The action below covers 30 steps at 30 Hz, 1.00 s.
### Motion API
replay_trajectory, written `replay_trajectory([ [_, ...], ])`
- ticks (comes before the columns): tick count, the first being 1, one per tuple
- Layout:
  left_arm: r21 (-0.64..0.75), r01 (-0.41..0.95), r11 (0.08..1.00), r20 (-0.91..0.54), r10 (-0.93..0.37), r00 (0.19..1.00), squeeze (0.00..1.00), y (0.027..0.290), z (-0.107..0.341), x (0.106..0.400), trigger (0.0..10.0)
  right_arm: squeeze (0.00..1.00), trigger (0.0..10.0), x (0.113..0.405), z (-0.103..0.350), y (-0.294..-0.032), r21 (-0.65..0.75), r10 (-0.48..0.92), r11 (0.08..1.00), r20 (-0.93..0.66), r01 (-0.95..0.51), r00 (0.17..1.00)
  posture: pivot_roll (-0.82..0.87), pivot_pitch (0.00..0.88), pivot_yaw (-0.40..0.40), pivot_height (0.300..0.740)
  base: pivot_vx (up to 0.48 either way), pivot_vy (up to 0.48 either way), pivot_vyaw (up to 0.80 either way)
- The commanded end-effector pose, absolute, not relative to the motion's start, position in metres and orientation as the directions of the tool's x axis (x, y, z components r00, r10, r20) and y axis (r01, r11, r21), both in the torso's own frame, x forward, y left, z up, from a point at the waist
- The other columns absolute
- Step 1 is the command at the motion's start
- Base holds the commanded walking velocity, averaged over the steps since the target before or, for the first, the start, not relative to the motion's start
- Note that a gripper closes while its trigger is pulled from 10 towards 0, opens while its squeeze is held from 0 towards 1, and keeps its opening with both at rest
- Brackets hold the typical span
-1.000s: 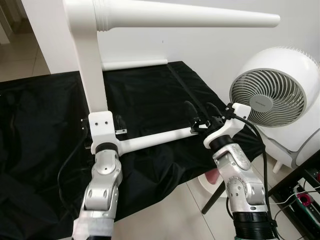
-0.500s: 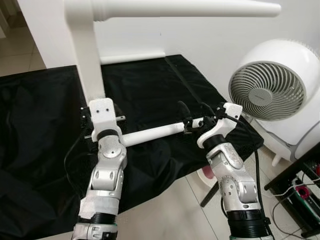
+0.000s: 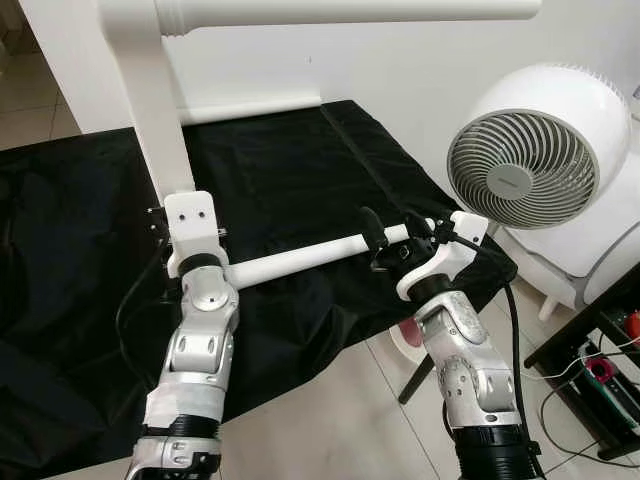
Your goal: Building children table
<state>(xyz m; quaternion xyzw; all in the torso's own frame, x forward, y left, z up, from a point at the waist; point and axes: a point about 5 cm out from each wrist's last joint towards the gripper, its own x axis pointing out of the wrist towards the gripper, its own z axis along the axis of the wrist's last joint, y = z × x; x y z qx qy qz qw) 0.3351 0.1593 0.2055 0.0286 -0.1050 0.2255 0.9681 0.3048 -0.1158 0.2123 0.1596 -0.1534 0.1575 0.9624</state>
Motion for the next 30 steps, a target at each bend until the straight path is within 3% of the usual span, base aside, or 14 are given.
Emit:
replay_trajectory([
  [1,0.058,-0.531,0.845,0.21,0.51,0.834,0.0,0.178,0.198,0.333,0.0,0.0,10.0,0.302,0.213,-0.116,0.256,0.248,0.903,0.349,-0.346,0.904,0.0,0.159,0.02,0.74,0.0,0.0,0.0],
  [16,0.148,-0.522,0.84,0.268,0.474,0.839,0.0,0.216,0.2,0.326,0.0,0.0,10.0,0.298,0.214,-0.124,0.234,0.261,0.906,0.35,-0.353,0.9,0.01,0.188,0.009,0.74,0.0,0.0,0.0],
  [30,0.299,-0.544,0.784,0.341,0.445,0.828,0.0,0.268,0.211,0.296,0.0,0.0,10.0,0.307,0.211,-0.167,0.095,0.275,0.944,0.303,-0.316,0.912,0.03,0.202,-0.016,0.74,0.0,0.0,0.0],
])
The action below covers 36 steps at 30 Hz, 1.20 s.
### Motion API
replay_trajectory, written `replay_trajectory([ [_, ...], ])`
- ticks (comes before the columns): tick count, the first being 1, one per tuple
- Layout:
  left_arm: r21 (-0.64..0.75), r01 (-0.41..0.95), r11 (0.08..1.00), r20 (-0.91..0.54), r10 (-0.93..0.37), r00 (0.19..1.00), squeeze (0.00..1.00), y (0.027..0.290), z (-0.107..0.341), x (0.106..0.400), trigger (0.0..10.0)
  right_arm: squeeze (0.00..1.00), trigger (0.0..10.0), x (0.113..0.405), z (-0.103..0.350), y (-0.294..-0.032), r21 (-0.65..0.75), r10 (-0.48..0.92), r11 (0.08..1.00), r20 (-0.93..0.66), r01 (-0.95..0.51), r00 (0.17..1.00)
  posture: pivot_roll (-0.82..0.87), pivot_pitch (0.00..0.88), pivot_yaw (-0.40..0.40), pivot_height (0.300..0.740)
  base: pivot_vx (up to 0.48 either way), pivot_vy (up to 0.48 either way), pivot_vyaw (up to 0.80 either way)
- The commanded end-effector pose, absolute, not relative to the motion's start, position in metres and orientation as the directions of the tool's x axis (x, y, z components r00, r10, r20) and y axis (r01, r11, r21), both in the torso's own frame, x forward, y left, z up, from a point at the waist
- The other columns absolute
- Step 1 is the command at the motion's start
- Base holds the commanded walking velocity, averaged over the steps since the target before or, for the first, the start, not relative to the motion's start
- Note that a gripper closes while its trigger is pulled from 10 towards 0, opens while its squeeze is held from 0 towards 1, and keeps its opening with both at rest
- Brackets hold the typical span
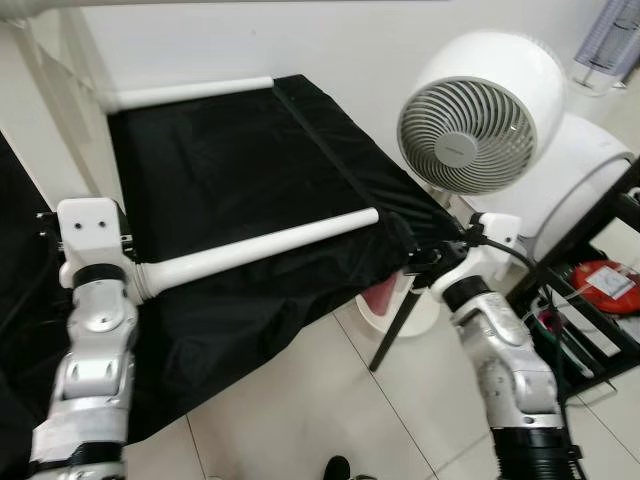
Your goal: Building children table
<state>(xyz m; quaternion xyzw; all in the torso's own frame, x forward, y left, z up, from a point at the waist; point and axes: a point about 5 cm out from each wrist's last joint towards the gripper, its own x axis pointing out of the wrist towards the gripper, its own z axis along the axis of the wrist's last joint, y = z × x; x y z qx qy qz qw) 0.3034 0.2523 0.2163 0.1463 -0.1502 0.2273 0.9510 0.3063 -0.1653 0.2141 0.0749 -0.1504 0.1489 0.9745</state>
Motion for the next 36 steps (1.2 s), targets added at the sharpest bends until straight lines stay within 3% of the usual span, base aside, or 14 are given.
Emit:
replay_trajectory([
  [1,0.309,-0.549,0.776,0.344,0.447,0.826,0.0,0.271,0.212,0.294,0.0,0.0,10.0,0.307,0.211,-0.168,0.09,0.277,0.945,0.3,-0.316,0.913,0.03,0.202,-0.016,0.74,0.0,0.0,0.0],
  [15,0.283,-0.641,0.713,0.37,0.536,0.759,0.0,0.291,0.218,0.27,0.0,0.0,10.0,0.313,0.213,-0.171,0.047,0.327,0.934,0.285,-0.354,0.901,0.05,0.208,-0.054,0.74,0.0,0.0,0.0],
  [16,0.274,-0.643,0.715,0.356,0.545,0.759,0.0,0.292,0.218,0.27,10.0,0.0,10.0,0.314,0.214,-0.171,0.039,0.339,0.931,0.282,-0.363,0.898,0.05,0.208,-0.062,0.74,0.0,0.0,0.0],
  [32,0.272,-0.623,0.733,0.321,0.541,0.777,0.0,0.29,0.216,0.278,10.0,0.0,10.0,0.316,0.212,-0.176,0.021,0.343,0.932,0.274,-0.362,0.898,0.04,0.197,-0.057,0.74,0.0,0.0,0.0],
  [33,0.274,-0.622,0.733,0.327,0.537,0.777,0.0,0.29,0.217,0.277,2.0,0.0,10.0,0.316,0.212,-0.177,0.019,0.343,0.932,0.274,-0.362,0.899,0.03,0.194,-0.055,0.74,0.0,0.0,0.0],
  [34,0.275,-0.622,0.733,0.332,0.535,0.777,0.0,0.29,0.217,0.277,0.0,0.0,10.0,0.315,0.212,-0.177,0.018,0.343,0.932,0.273,-0.361,0.899,0.03,0.194,-0.055,0.74,0.0,0.0,0.0],
  [36,0.278,-0.624,0.73,0.338,0.534,0.775,0.0,0.291,0.218,0.277,0.0,0.0,10.0,0.315,0.211,-0.178,0.017,0.341,0.933,0.271,-0.358,0.9,0.03,0.193,-0.054,0.74,0.0,0.0,0.0],
])
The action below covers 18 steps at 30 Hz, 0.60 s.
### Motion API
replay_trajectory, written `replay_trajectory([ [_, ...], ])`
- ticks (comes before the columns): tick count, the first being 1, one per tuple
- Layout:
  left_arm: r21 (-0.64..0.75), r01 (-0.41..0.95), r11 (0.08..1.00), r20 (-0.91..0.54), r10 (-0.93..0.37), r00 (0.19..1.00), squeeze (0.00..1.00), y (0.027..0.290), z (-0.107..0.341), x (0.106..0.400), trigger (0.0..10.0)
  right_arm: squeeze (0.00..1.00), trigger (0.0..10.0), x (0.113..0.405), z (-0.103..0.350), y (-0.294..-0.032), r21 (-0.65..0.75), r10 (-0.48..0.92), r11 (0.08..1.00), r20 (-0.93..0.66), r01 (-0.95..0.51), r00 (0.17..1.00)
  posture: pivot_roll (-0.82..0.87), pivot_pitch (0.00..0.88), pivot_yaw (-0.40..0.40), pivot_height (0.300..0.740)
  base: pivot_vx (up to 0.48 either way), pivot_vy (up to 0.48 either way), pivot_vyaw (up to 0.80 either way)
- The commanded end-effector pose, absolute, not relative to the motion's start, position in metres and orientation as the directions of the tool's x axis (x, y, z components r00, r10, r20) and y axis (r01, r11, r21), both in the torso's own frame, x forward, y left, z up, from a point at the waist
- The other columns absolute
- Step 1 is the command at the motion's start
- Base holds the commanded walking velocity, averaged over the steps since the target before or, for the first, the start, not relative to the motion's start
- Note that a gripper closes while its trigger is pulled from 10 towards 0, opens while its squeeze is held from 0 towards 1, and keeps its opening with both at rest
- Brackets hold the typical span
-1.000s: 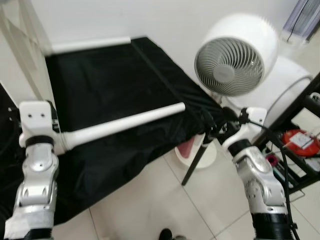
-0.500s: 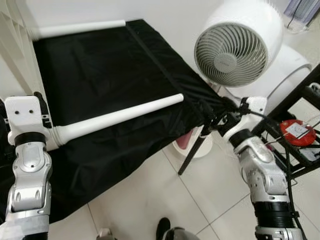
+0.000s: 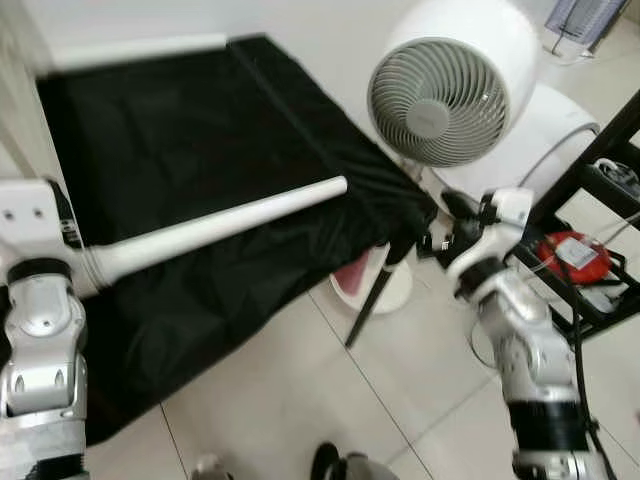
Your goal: Building children table
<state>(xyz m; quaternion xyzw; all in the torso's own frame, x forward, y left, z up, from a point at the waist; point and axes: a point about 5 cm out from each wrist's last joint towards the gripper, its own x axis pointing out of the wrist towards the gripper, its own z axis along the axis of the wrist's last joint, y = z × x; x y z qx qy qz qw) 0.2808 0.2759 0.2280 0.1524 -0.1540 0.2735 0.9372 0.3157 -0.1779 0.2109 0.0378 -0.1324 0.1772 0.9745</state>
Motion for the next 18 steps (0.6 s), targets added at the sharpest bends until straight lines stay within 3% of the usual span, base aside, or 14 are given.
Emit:
replay_trajectory([
  [1,0.279,-0.626,0.729,0.339,0.535,0.774,0.0,0.291,0.218,0.277,0.0,0.0,10.0,0.315,0.211,-0.178,0.017,0.341,0.933,0.271,-0.358,0.9,0.03,0.193,-0.054,0.74,0.0,0.0,0.0],
  [18,0.274,-0.674,0.687,0.336,0.588,0.736,0.0,0.311,0.222,0.269,0.0,0.0,10.0,0.315,0.21,-0.177,0.014,0.349,0.93,0.274,-0.367,0.896,0.03,0.193,-0.047,0.74,0.0,0.0,0.0],
])
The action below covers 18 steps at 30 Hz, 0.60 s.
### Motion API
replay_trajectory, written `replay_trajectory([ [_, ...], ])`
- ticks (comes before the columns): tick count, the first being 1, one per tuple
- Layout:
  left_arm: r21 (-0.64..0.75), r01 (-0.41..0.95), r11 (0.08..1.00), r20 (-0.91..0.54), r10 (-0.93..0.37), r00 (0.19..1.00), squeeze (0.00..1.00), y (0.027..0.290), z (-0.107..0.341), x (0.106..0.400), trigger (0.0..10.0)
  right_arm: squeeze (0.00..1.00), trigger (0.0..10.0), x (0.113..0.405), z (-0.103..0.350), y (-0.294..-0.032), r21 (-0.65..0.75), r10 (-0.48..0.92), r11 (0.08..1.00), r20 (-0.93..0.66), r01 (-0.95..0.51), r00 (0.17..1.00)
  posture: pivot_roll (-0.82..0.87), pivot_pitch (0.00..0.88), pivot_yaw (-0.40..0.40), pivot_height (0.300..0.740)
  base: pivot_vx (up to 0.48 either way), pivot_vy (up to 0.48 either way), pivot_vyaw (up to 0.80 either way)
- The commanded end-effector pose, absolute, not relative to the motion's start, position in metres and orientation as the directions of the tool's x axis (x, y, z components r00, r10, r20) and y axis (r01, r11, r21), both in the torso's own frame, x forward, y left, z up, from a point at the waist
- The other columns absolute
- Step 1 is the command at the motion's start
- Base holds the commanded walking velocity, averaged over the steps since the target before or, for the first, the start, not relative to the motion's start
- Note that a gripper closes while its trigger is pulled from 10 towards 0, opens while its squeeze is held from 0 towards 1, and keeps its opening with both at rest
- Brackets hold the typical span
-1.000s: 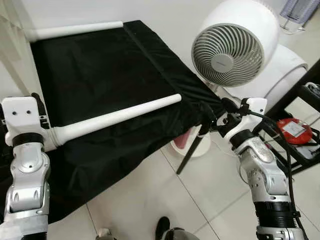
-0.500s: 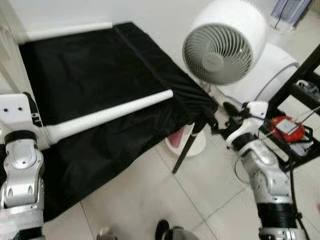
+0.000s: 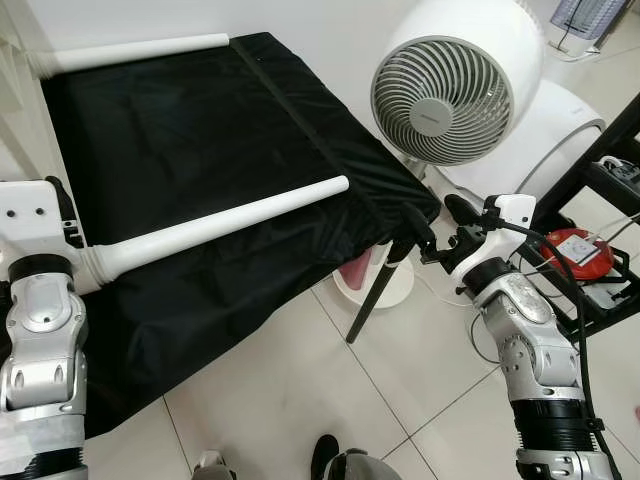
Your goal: Building children table
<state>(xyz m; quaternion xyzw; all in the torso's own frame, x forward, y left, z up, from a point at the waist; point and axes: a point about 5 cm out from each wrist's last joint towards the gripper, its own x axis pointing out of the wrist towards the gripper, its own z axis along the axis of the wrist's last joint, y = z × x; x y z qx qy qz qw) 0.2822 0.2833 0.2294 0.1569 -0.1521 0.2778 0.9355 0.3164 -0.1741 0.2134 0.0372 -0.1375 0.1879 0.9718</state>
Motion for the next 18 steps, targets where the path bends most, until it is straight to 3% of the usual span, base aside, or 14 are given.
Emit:
replay_trajectory([
  [1,0.275,-0.678,0.682,0.337,0.592,0.732,0.0,0.311,0.22,0.265,0.0,0.0,10.0,0.315,0.21,-0.177,0.013,0.349,0.93,0.274,-0.367,0.896,0.03,0.193,-0.046,0.74,0.0,0.0,0.0],
  [8,0.28,-0.714,0.642,0.326,0.636,0.7,0.0,0.315,0.214,0.251,0.0,0.0,10.0,0.314,0.209,-0.178,0.018,0.343,0.932,0.272,-0.361,0.899,0.04,0.201,-0.056,0.74,0.0,0.0,0.0],
  [9,0.279,-0.705,0.652,0.324,0.627,0.709,0.0,0.314,0.216,0.254,10.0,0.0,10.0,0.315,0.209,-0.176,0.019,0.349,0.93,0.271,-0.368,0.897,0.04,0.203,-0.057,0.74,0.0,0.0,0.0],
  [15,0.249,-0.684,0.686,0.341,0.599,0.725,0.0,0.309,0.225,0.264,10.0,0.0,10.0,0.317,0.21,-0.172,0.017,0.365,0.923,0.272,-0.384,0.89,0.04,0.204,-0.053,0.74,0.0,0.0,0.0],
  [16,0.234,-0.683,0.692,0.344,0.598,0.724,0.08,0.31,0.226,0.265,10.0,0.0,10.0,0.317,0.21,-0.172,0.018,0.363,0.924,0.273,-0.382,0.891,0.04,0.204,-0.053,0.74,0.0,0.0,0.0],
  [17,0.234,-0.683,0.692,0.344,0.598,0.724,0.08,0.31,0.226,0.265,10.0,0.0,10.0,0.317,0.21,-0.172,0.018,0.363,0.924,0.273,-0.382,0.891,0.04,0.204,-0.053,0.74,0.0,0.0,0.0],
  [18,0.22,-0.682,0.698,0.346,0.598,0.723,1.0,0.31,0.228,0.266,10.0,0.0,10.0,0.317,0.21,-0.173,0.018,0.362,0.925,0.273,-0.381,0.891,0.04,0.205,-0.05,0.74,0.0,0.0,0.0],
])
